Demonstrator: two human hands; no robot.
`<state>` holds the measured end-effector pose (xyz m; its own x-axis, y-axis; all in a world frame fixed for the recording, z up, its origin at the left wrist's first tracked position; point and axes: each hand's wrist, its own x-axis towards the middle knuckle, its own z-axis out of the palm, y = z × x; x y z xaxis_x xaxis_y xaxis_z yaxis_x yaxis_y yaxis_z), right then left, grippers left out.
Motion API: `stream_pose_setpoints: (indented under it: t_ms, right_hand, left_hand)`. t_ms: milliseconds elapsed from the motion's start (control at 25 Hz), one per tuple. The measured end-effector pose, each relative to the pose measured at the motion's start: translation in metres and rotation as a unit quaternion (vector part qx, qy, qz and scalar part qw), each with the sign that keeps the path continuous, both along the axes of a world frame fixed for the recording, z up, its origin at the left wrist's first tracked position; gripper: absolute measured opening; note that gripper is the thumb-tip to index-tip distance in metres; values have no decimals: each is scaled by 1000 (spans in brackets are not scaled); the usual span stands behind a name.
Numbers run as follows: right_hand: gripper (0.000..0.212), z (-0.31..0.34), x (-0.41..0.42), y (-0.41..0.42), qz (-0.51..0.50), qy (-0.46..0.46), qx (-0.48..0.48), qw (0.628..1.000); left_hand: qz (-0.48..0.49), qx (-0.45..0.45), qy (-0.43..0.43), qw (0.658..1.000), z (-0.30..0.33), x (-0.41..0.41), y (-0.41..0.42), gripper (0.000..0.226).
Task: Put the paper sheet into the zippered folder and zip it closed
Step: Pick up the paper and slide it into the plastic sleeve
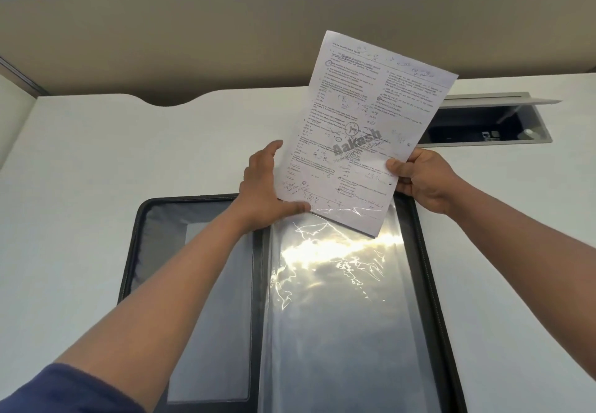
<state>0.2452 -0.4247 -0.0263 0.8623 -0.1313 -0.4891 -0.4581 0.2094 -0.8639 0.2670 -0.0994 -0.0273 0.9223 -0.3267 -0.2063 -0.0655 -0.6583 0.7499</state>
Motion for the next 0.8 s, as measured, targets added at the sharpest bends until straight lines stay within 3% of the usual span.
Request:
stream_pose_setpoints:
  t_ms: [120,280,440,520,640,680,800]
  right_hand:
    - [21,-3,-2,1,-6,1,4,1000]
    - [19,-5,-5,2,-4,9,-3,1000]
    - [20,0,-2,-3,4,7,-20,1000]
    - [21,3,-1,-5,14,3,-24,1000]
    - [21,2,0,-5,18,6,-21,1000]
    - [21,1,-1,-5,19,11,-18,1000]
    - [21,-3,-3,-6,30,20,-5,999]
  left_hand:
    - [-56,53,-56,995,-13,-19,0,139]
    - [-18,42,-100,994,-25,-31,-7,130]
    - [19,19,-64,998,-25,-33,-9,127]
    - [62,-45,3,997,-19,-26,-9,102]
    - [133,-144,95,976,-6,-3,-7,29]
    - [143,-162,122,969,-2,5,-6,19]
    - [91,-127,177,972,6,22,-3,25]
